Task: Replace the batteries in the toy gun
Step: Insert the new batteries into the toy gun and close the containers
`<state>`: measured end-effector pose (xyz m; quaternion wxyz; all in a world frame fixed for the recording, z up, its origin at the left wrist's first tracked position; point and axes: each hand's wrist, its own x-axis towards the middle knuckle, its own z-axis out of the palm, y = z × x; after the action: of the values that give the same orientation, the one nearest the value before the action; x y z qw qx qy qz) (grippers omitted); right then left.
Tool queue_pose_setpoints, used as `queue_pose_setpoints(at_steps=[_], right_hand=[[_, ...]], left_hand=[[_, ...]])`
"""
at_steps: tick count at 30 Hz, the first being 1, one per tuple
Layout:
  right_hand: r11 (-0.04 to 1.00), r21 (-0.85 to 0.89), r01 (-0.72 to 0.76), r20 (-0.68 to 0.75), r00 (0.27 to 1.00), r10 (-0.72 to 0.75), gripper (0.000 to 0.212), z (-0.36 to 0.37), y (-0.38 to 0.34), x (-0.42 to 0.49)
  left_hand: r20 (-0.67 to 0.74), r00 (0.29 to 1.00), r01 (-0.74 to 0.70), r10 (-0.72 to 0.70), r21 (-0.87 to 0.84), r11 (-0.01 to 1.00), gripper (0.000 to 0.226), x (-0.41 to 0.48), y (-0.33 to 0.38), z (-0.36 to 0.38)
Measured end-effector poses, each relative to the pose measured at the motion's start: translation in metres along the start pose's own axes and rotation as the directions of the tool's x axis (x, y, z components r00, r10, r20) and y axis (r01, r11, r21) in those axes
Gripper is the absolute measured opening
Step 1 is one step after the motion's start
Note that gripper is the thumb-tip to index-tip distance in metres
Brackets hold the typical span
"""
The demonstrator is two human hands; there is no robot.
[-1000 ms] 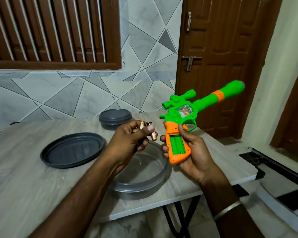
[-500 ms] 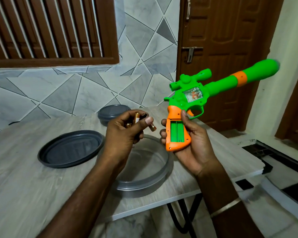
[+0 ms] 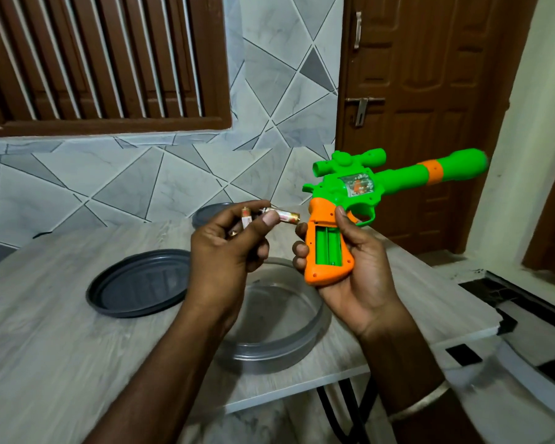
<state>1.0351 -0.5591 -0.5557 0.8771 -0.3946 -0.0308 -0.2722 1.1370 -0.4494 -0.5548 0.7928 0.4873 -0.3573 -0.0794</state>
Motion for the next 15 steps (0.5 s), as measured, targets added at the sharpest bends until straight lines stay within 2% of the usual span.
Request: queue_pose_setpoints(at_steps=[2,4,8,11,13,15], right_hand=[[1.0,-0.006,-0.003,-0.001,1.0,0.003,0.035,0.003,0.0,-0.001],[1.0,-0.017,-0.002,-0.002,1.0,0.002,0.036,0.007,0.0,-0.001],[0.999,-0.035,0.011,-0.002,1.0,-0.011,0.037,0.014,-0.003,-0.001],[0.999,-0.043,0.013,-0.012,1.0,-0.014,0.038,0.016,-0.005,-0.001],[0.999,-0.038,0.014,-0.027,1.0,-0.015,0.037,0.016,-0.005,-0.001],[0.999,-0.031,0.014,-0.051,0.999,-0.015,0.033,0.015,-0.005,0.0]], left_hand=[[0.039,0.989,0.146,-0.141,-0.195,0.97,0.025,0.003,-0.001,0.002],[0.09,0.966,0.257,-0.241,-0.309,0.916,0.031,0.003,-0.001,0.004],[0.151,0.939,0.344,-0.31,-0.354,0.87,0.033,0.001,0.005,0.007],[0.116,0.963,0.268,-0.244,-0.285,0.92,0.03,0.0,0.01,0.009],[0.061,0.993,0.11,-0.104,-0.091,0.99,0.017,-0.004,0.013,0.007],[0.062,0.992,-0.118,0.109,0.167,0.979,0.011,-0.007,0.015,0.008]])
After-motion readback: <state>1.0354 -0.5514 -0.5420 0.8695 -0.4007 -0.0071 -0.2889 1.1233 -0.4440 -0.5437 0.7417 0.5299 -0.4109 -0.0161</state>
